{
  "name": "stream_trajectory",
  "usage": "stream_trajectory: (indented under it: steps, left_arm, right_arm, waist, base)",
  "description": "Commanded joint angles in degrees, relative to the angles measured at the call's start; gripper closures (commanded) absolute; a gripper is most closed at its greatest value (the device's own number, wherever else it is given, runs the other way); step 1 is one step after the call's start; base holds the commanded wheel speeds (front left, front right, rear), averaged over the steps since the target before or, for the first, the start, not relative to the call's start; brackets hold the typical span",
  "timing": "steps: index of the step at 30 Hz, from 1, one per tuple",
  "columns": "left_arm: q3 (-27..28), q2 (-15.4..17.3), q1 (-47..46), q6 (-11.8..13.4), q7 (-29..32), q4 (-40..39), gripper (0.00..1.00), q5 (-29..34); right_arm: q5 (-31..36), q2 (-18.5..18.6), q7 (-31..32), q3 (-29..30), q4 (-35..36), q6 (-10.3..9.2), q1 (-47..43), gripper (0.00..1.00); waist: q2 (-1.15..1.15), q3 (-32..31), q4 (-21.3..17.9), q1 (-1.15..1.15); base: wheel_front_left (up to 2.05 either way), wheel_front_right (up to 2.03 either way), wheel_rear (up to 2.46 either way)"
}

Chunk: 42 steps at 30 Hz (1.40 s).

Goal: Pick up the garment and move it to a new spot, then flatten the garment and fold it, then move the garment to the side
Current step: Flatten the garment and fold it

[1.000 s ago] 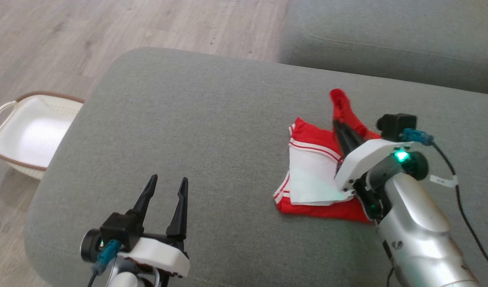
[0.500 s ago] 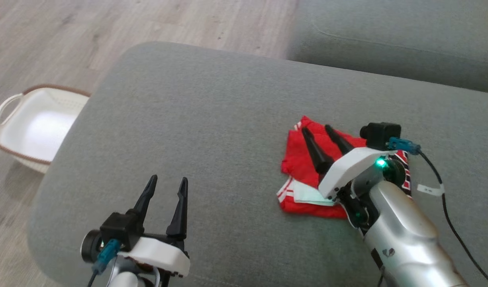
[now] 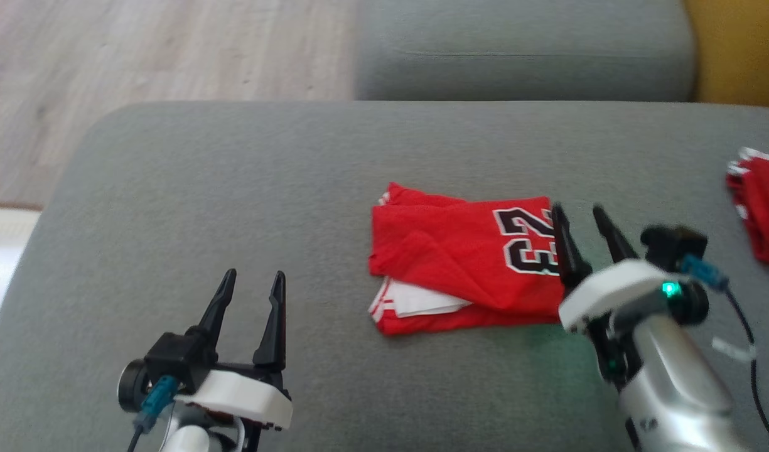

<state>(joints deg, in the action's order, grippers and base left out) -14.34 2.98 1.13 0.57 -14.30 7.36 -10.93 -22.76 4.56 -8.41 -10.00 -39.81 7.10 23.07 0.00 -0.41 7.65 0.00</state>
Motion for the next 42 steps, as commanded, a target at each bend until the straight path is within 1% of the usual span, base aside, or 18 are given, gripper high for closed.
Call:
stream_trajectory:
  steps: [1, 2, 3, 5, 8, 12, 15, 20, 24, 27, 31, 32, 36, 37, 38, 39, 40, 42]
  left_arm:
    - [1.9, -0.1, -1.55, 0.2, -0.7, -2.16, 0.0, -0.25]
    - [1.87, -0.1, -1.61, 0.19, -0.7, -2.13, 0.0, -0.23]
    - [1.82, -0.1, -1.7, 0.21, -0.7, -2.1, 0.0, -0.21]
    - [1.52, -0.1, -1.96, 0.18, -0.7, -2.04, 0.0, -0.24]
    - [0.72, -0.1, -2.49, -0.09, -0.7, -2.01, 0.0, -0.39]
    - [-0.45, -0.1, -2.7, -0.59, -0.7, -1.89, 0.0, -0.71]
    - [-1.12, -0.1, -2.83, -1.14, -0.7, -1.67, 0.0, -0.98]
    - [-1.48, -0.1, -3.29, -1.32, -0.7, -1.8, 0.0, -1.42]
    - [-1.8, -0.1, -3.63, -1.17, -0.7, -1.93, 0.0, -1.66]
    - [-2.07, -0.1, -3.93, -0.93, -0.7, -1.95, 0.0, -1.78]
    - [-1.68, -0.11, -3.97, -0.72, -0.7, -1.97, 0.0, -1.72]
    - [-1.68, -0.11, -3.97, -0.72, -0.7, -1.97, 0.0, -1.72]
    - [-0.96, -0.11, -3.47, -0.84, -0.7, -1.73, 0.0, -1.47]
    - [-0.8, -0.11, -3.28, -0.82, -0.7, -1.71, 0.0, -1.44]
    - [-0.61, -0.11, -3.03, -0.74, -0.7, -1.7, 0.0, -1.43]
    - [-0.41, -0.11, -2.76, -0.63, -0.7, -1.68, 0.0, -1.48]
    - [-0.21, -0.11, -2.5, -0.5, -0.7, -1.64, 0.0, -1.55]
    - [0.44, -0.11, -1.83, -0.1, -0.7, -1.49, 0.0, -1.58]
  right_arm:
    - [0.14, -0.07, -0.64, -1.44, 2.07, 0.39, 1.05, 0.0]
    - [-0.65, 0.11, -0.46, -1.37, 2.08, 0.39, 0.36, 0.26]
    - [-1.72, 0.29, 0.25, -2.13, 2.21, 0.39, -0.21, 1.0]
    - [-5.66, 0.73, 2.26, -4.66, 3.29, 0.39, -1.08, 1.0]
    - [-15.73, 1.59, 6.92, -8.4, 6.35, 0.39, -1.56, 1.0]
    - [-31.1, 3.72, 18.33, -13.54, 9.61, 0.39, -0.9, 1.0]
    - [-38.22, 6.72, 24.87, -15.27, 8.68, 0.39, 0.34, 1.0]
    - [-39.31, 9.43, 27.06, -18.76, 3.05, 0.39, 3.76, 1.0]
    - [-39.63, 8.9, 26.16, -21.0, -1.44, 0.39, 5.9, 1.0]
    - [-41.61, 7.38, 27.53, -23.76, -3.82, 0.39, 6.9, 1.0]
    - [-44.96, 6.18, 29.73, -27.87, 0.17, 0.39, 6.27, 1.0]
    - [-44.96, 6.18, 29.73, -27.87, 0.17, 0.39, 6.27, 1.0]
    - [-47.14, 7.34, 29.21, -32.35, 6.64, 0.39, 3.89, 1.0]
    - [-47.12, 8.04, 27.63, -33.0, 7.99, 0.39, 3.21, 0.93]
    - [-46.63, 8.88, 25.46, -33.52, 9.11, 0.39, 2.61, 0.78]
    - [-45.79, 9.78, 22.92, -33.94, 9.87, 0.39, 2.05, 0.09]
    - [-44.77, 10.71, 20.16, -34.17, 10.14, 0.39, 1.44, 0.0]
    - [-42.19, 12.43, 14.67, -34.62, 9.89, 0.39, 0.31, 0.0]
  waist:
    - [0.0, -0.32, -1.6, 0.0]
    - [0.0, -0.37, -1.86, 0.0]
    - [0.0, -0.37, -2.0, 0.0]
    - [0.0, -0.29, -1.82, 0.0]
    - [0.0, 0.19, -0.41, 0.0]
    - [0.0, 1.07, 2.41, 0.0]
    - [0.0, 1.72, 4.84, 0.0]
    - [0.0, 3.06, 7.29, 0.0]
    - [0.0, 3.82, 8.18, 0.0]
    - [0.0, 4.33, 8.42, 0.0]
    - [0.0, 4.15, 7.75, 0.0]
    - [0.0, 4.15, 7.75, 0.0]
    - [0.0, 2.42, 6.31, 0.0]
    - [0.0, 1.76, 5.9, 0.0]
    - [0.0, 1.21, 5.41, 0.0]
    - [0.0, 0.64, 4.91, 0.0]
    - [0.0, 0.11, 4.4, 0.0]
    - [0.0, -1.03, 3.13, 0.0]
  base:
    - [0.0, 0.0, 0.0]
    - [0.0, 0.0, 0.0]
    - [0.0, 0.0, 0.0]
    - [0.0, 0.0, 0.0]
    - [0.0, 0.0, 0.0]
    - [0.0, 0.0, 0.0]
    - [0.0, 0.0, 0.0]
    - [0.0, 0.0, 0.0]
    - [0.0, 0.0, 0.0]
    - [0.0, 0.0, 0.0]
    - [0.0, 0.0, 0.0]
    - [0.0, 0.0, 0.0]
    - [0.0, 0.0, 0.0]
    - [0.0, 0.0, 0.0]
    - [0.0, 0.0, 0.0]
    - [0.0, 0.0, 0.0]
    - [0.0, 0.0, 0.0]
    - [0.0, 0.0, 0.0]
